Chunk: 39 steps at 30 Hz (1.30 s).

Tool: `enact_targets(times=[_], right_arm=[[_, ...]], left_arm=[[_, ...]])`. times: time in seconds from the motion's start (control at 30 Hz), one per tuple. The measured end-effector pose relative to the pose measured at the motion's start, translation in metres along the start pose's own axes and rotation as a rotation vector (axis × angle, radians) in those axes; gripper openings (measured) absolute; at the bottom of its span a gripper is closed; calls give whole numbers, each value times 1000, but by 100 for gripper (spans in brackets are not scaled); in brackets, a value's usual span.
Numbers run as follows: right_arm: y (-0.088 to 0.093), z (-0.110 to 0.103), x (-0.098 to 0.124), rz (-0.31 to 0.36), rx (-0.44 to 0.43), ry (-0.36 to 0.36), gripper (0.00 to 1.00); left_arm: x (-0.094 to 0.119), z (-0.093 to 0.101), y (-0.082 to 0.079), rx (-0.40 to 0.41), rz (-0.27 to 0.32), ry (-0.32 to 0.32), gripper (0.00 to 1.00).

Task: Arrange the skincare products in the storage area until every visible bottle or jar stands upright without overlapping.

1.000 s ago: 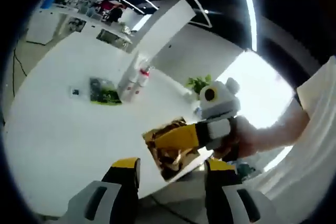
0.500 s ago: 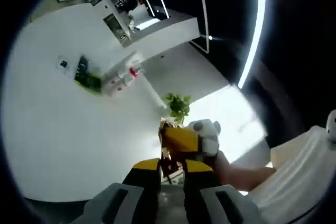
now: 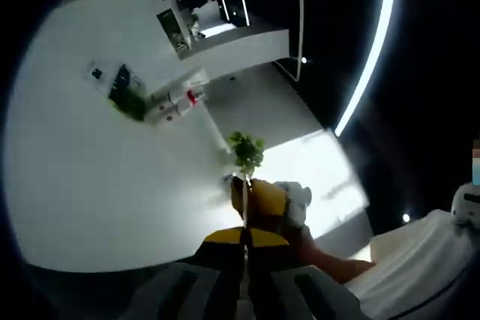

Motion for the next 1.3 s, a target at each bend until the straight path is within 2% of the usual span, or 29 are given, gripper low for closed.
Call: enact_targets(times=[0.1, 0.2, 0.27, 0.33, 0.37, 0.4, 0.5, 0.53, 0.57, 0.6, 0.63, 0.8, 0.87, 0.97, 1.03, 1.07, 1.13, 1.2, 1.27, 1.3], right_arm=[[1, 0, 4, 2, 21, -1, 3], [2, -1, 7, 19, 70, 10, 3], [0, 0, 11, 32, 51, 3, 2], [-1, -3, 13, 51, 38, -8, 3], [-2, -7, 13, 68, -5, -33, 3], [-1, -8, 16, 76, -48, -47, 5], [9, -3, 15, 64, -16, -17, 17], [13, -2, 14, 52, -5, -7, 14], [23, -6, 15, -2, 46, -23, 7], [19, -7, 15, 39, 42, -20, 6], [20, -6, 15, 43, 24, -12, 3], [17, -3, 14, 46, 5, -18, 2], [14, -3, 17, 54, 5, -18, 2], [14, -5, 17, 52, 4, -27, 2], [15, -5, 16, 41, 8, -31, 3], [15, -6, 16, 39, 5, -33, 3], [15, -9, 15, 42, 2, -49, 5], [14, -5, 14, 39, -1, -28, 9], [16, -7, 16, 19, -44, -53, 6], [15, -7, 16, 30, -26, -46, 6]], left_arm=[[-2, 2, 2, 7, -21, 4, 1], [-5, 4, 5, -22, -30, 14, 1], [-7, 1, 7, -13, -32, -4, 1], [-8, 5, 7, -2, -32, 26, 1], [-8, 5, 6, -21, -32, 25, 1], [-9, 5, 6, -34, -40, 19, 1], [-13, 9, 4, -24, -38, 49, 1], [-14, 9, 3, -25, -36, 48, 1], [-14, 6, 6, -33, -63, 26, 1], [-14, 3, 9, -40, -90, 5, 1], [-15, 5, 6, -44, -64, 16, 1], [-13, 1, 6, -2, -55, 2, 4], [-10, 2, 4, -35, -30, 12, 3], [-8, 4, 4, -18, -33, 25, 3], [-8, 4, 5, -29, -38, 26, 1], [-7, 7, 5, -47, -40, 49, 1], [-4, 4, 0, -36, -29, 35, 0], [-3, 3, -6, -27, -2, 32, 0], [0, 3, -12, -14, 35, 33, 0], [2, 3, -13, -7, 35, 39, 0]])
Point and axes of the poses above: the point that each gripper's makers call its tool centre point, and the gripper's own axes: x roughly backward along the fingers, z roughly to its right, y roughly out of its underside, the point moved 3 cm from there along x, roughly backward along the fingers, and after that the axes turned 5 degrees about -x, right-handed, at the moved point
